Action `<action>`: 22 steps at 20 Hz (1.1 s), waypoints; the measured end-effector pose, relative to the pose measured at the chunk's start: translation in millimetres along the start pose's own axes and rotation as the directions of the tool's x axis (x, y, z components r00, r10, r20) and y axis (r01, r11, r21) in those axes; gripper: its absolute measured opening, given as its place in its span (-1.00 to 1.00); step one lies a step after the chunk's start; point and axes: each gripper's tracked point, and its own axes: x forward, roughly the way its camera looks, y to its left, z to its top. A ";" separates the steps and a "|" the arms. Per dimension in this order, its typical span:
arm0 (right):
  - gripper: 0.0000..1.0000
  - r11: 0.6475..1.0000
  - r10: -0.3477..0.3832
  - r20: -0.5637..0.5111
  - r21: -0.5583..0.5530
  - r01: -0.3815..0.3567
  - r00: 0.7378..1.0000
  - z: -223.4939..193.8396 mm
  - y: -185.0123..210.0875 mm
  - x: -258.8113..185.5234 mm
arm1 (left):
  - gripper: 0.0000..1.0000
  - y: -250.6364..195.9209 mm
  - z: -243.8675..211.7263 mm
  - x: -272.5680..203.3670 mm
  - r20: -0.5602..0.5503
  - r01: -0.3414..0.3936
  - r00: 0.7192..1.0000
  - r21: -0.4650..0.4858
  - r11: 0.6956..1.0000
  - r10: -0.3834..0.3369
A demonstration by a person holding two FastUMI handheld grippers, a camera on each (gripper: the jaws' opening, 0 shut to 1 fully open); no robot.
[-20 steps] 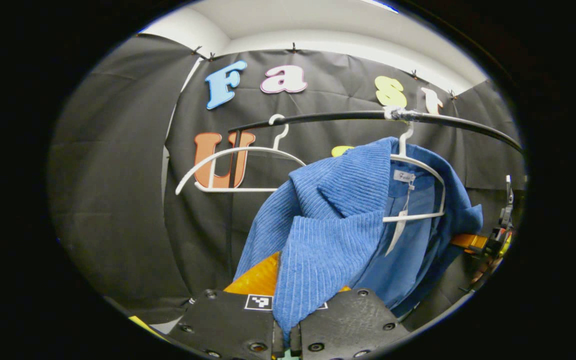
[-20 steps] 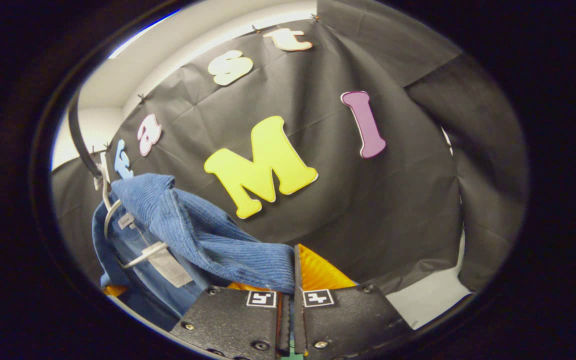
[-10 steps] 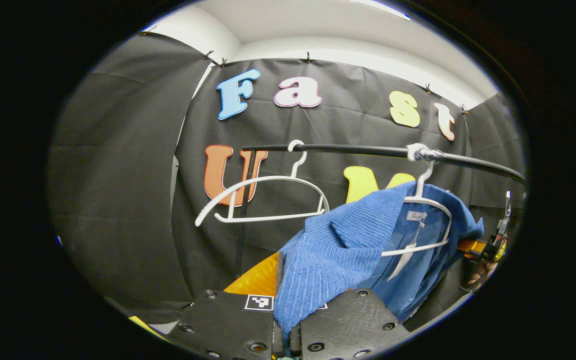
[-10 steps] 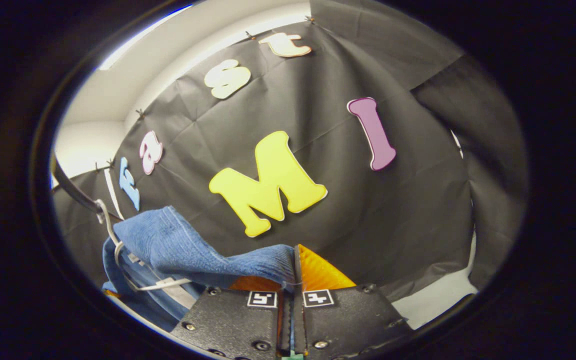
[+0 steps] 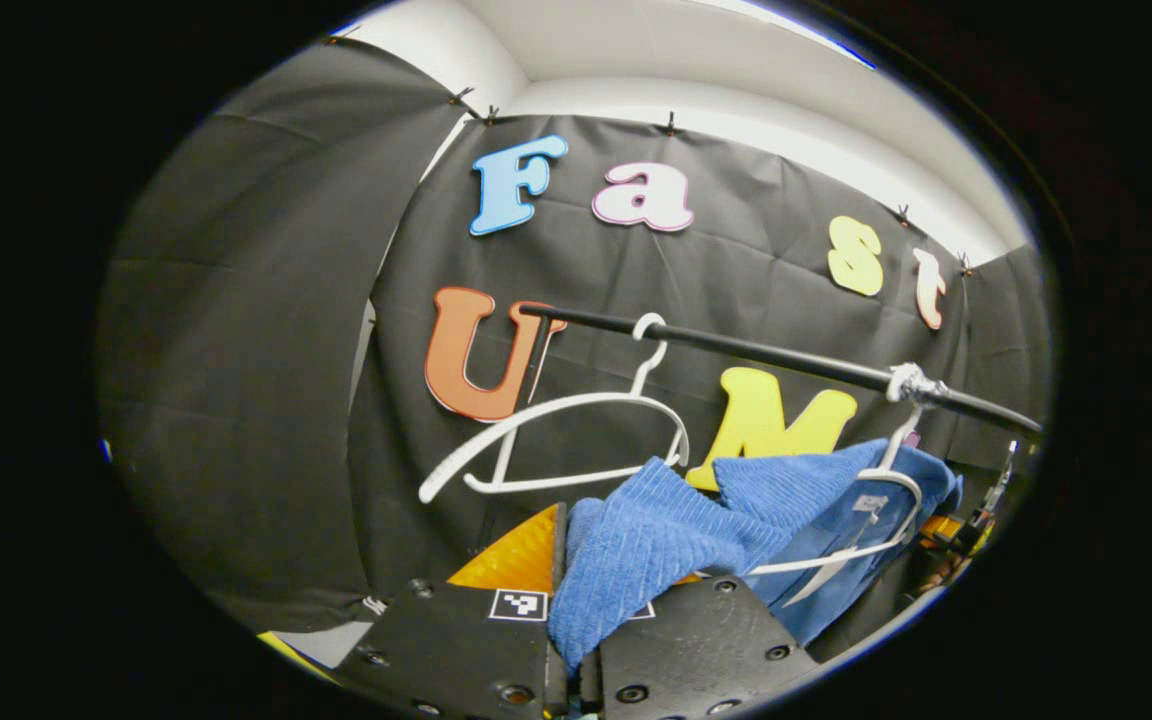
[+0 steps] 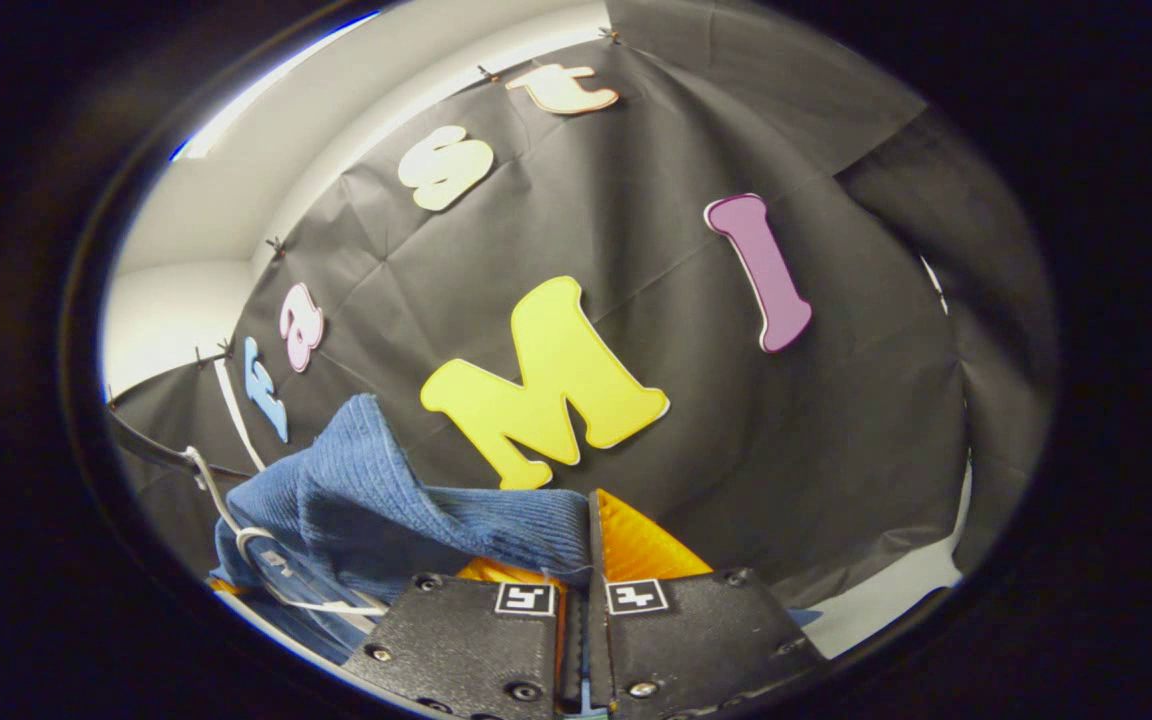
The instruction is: Grasp the clothes on the hanger with both hands and then place them into the laundry hamper below.
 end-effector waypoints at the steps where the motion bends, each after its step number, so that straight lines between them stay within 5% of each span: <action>1: -0.89 1.000 0.003 -0.006 -0.015 -0.003 1.000 0.0 1.3 4.9 | -0.85 3.2 6.0 3.9 0.001 -0.003 1.000 0.000 1.000 0.003; 10: -0.89 0.997 -0.029 -0.116 0.072 0.037 0.993 -36.6 -24.7 39.9 | -0.85 31.2 27.7 34.9 -0.020 -0.025 0.999 0.021 0.999 0.026; 22: -0.89 0.993 -0.102 -0.233 0.039 0.114 0.967 -102.6 -44.7 30.2 | -0.85 54.0 -48.7 20.5 -0.156 -0.035 0.987 0.070 0.997 0.046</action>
